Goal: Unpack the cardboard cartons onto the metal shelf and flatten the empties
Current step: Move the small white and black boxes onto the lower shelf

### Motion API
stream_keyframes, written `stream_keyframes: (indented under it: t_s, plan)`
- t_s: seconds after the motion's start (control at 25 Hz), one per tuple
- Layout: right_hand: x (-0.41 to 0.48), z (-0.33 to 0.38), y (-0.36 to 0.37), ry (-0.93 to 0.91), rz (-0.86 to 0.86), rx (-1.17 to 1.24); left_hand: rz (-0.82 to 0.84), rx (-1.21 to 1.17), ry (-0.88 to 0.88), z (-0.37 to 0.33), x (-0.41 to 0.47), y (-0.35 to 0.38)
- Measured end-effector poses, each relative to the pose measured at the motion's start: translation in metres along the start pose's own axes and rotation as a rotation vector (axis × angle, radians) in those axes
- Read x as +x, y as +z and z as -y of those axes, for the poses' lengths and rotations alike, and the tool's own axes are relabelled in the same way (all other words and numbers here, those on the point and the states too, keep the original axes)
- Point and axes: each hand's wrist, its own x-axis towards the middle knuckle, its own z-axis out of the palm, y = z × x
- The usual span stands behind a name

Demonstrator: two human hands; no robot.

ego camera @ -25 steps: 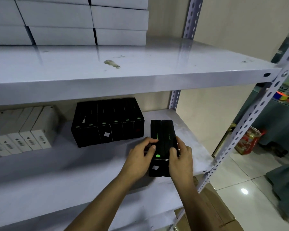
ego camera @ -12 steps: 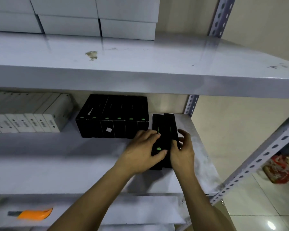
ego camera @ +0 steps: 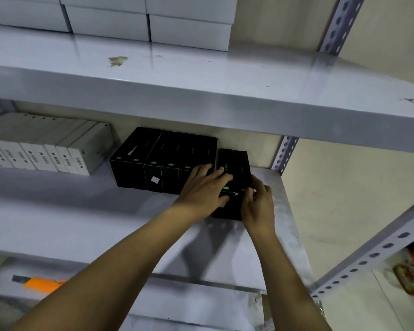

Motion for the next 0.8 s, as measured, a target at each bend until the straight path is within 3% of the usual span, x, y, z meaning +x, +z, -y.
stream_keyframes:
  t_s: [0.32, 0.8]
  plan:
    - [0.029, -0.008, 0.018, -0.080, -0.070, 0.066, -0.033, 0.077, -0.067, 0.013, 0.031, 0.016]
    - [0.033, -0.011, 0.023, -0.093, -0.008, -0.040, -0.125, 0.113, -0.158, 0.009, 0.037, 0.035]
